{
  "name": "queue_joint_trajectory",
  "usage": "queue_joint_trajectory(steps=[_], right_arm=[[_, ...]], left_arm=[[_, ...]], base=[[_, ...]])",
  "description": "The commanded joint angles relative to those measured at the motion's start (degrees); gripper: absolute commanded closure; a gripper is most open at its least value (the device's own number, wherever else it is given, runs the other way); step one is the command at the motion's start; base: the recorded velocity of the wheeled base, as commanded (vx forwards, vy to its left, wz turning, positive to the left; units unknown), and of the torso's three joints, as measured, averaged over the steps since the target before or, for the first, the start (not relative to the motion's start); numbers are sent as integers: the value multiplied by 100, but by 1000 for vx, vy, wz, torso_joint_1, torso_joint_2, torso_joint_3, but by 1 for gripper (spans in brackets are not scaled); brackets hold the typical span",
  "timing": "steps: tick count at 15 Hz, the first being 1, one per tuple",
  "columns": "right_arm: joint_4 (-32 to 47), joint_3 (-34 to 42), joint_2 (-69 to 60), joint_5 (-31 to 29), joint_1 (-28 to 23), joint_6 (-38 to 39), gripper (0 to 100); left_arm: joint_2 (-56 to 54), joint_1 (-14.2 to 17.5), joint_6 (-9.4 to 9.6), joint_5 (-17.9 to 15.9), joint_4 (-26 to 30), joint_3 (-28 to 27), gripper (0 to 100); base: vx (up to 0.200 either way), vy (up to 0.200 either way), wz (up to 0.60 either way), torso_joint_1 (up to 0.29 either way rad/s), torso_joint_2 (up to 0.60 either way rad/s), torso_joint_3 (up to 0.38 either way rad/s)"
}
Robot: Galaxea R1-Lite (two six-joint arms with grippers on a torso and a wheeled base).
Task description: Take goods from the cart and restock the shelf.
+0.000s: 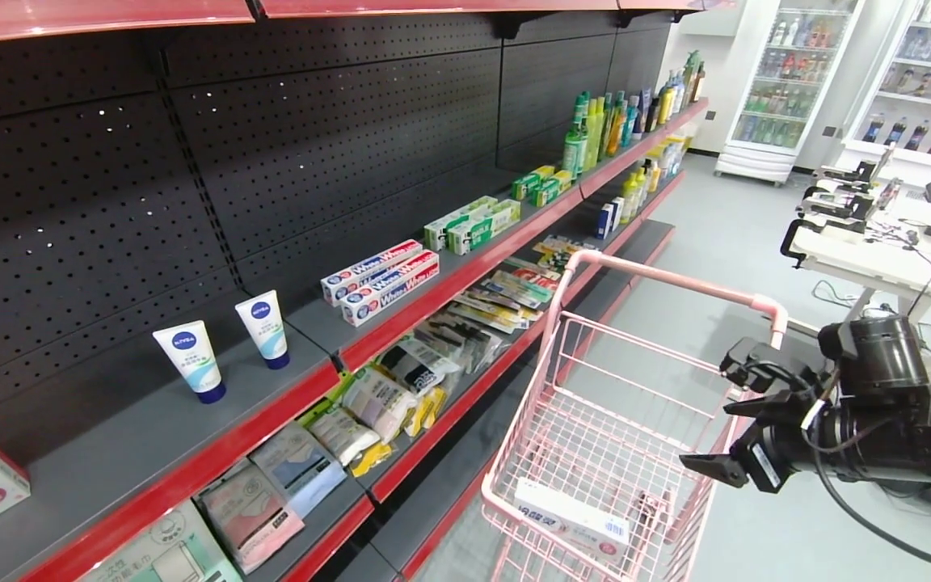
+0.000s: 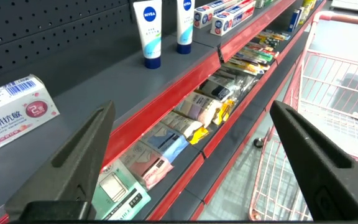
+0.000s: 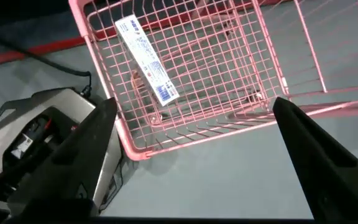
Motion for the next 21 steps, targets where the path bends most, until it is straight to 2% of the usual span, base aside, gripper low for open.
queue_joint_trajectory(steps=[1, 5, 13, 17, 21], right_arm=[[-7, -48, 309, 3, 70, -30, 0], [-473, -4, 608, 3, 122, -47, 0], [-517, -206, 1223, 12, 114, -390, 0], [-517, -346, 1575, 126, 35, -1172, 0], [-605, -478, 1883, 267, 35, -1304, 0]], left_arm=[[1, 2, 0, 1, -1, 0, 0], [1, 2, 0, 1, -1, 0, 0], [1, 2, 0, 1, -1, 0, 0], [1, 2, 0, 1, -1, 0, 0], [1, 2, 0, 1, -1, 0, 0]], base=[[0, 0, 0, -110, 222, 115], [0, 0, 0, -111, 233, 123], [0, 0, 0, -150, 325, 170], [0, 0, 0, -157, 329, 178], [0, 0, 0, -166, 356, 189]])
